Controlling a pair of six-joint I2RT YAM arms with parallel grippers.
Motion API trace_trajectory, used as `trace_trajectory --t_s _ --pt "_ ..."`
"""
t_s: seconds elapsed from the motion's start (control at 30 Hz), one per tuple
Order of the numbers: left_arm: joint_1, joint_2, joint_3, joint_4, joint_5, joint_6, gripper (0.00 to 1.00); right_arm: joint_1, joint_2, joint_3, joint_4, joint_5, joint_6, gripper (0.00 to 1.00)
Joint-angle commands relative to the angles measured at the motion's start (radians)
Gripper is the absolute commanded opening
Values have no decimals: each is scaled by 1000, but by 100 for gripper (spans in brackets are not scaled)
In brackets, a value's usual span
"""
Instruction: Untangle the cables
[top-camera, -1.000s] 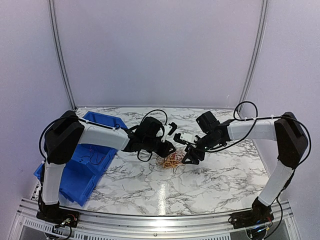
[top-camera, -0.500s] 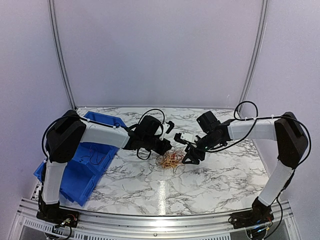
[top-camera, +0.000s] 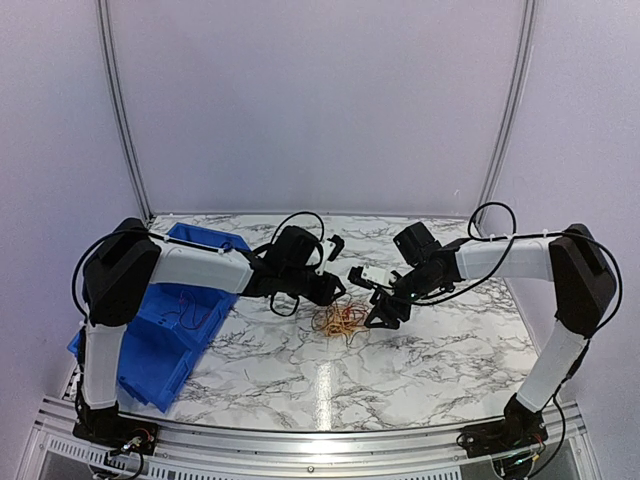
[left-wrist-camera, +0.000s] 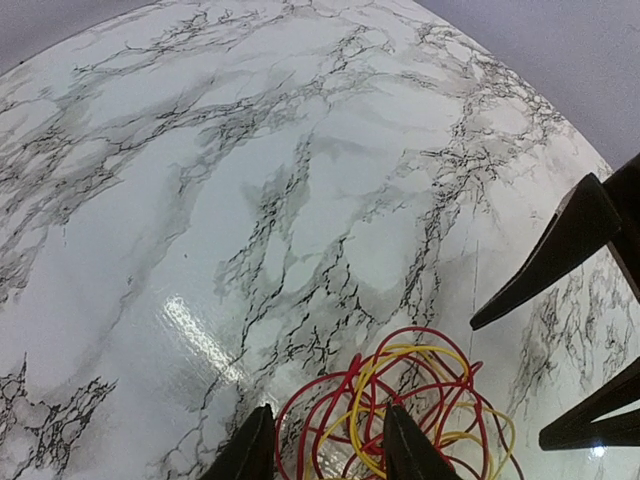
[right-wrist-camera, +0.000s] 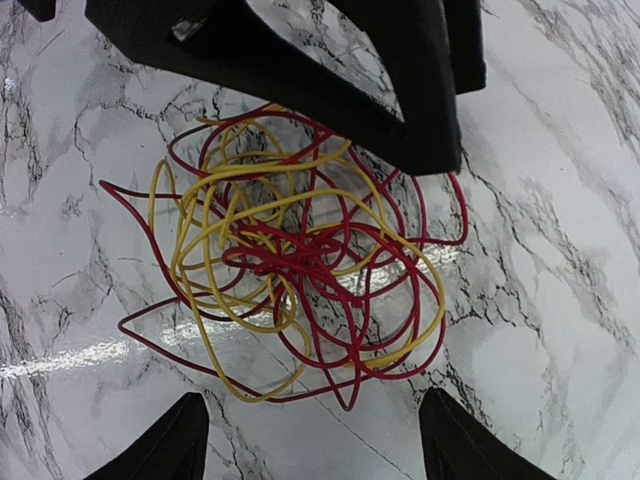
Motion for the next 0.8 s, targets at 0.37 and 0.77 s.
trace_trajectory --t_s 0.37,0.77 --pt "18 100 92 -45 53 -2 20 -4 8 10 -15 -8 -12 73" --pt "16 -19 -31 93 86 -133 0 -4 11 18 28 17 52 74"
